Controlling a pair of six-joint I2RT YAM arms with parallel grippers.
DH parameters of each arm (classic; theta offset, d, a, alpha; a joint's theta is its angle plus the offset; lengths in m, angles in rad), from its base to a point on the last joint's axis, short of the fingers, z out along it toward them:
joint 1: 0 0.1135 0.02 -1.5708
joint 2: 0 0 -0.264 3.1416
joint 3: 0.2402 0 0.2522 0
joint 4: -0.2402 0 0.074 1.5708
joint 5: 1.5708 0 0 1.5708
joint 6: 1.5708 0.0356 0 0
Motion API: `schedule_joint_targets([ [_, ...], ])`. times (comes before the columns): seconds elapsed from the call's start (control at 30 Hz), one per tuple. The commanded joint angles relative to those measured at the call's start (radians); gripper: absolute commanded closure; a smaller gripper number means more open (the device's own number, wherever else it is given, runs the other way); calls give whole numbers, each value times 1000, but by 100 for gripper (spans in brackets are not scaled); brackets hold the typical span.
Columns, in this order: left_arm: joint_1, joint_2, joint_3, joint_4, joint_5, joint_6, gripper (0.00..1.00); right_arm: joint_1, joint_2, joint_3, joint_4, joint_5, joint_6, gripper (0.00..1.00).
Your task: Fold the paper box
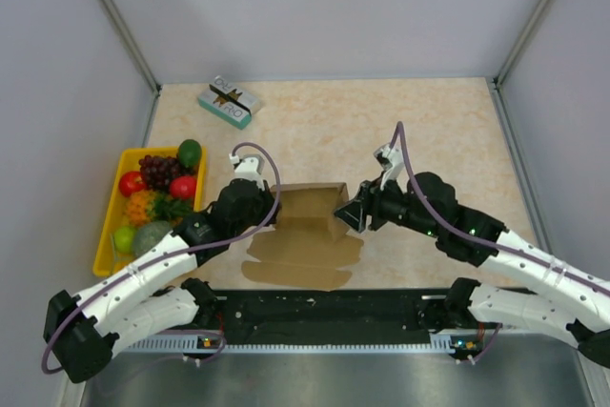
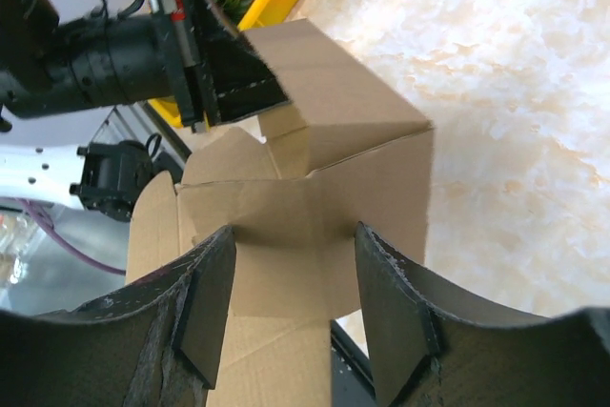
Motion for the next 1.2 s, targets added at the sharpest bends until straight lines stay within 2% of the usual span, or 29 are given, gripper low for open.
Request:
schedule_joint_targets([
  [0.0, -3, -35, -5, 85, 39, -10, 100, -64, -28, 53, -25, -104, 78, 47],
  [0.2, -1, -47, 1, 96, 90, -21, 100, -66, 4, 68, -65, -107, 34, 57],
  [0.27, -3, -52, 4, 96, 96, -27, 100, -64, 35, 88, -82, -112, 5, 56],
  [0.37, -3, -56, 12, 95, 95, -25, 100, -23, 59, 111, -116, -34, -35, 52],
  [0.5, -1, -55, 33, 60, 78, -2, 100, 32, 85, 148, -185, 187, -43, 52],
  [0.6, -3, -41, 65, 15, 27, -7, 100, 71, 127, 172, -223, 276, -37, 51],
  [0.73, -3, -15, 108, -68, -25, 7, 100, 103, 184, 186, -229, 359, -31, 49],
  [0.9, -3, -15, 125, -92, -59, 2, 100, 129, 245, 205, -234, 455, -23, 48],
  [1.17, -31, 5, 111, -111, -171, -18, 100, 158, 291, 168, -133, 569, -49, 54],
])
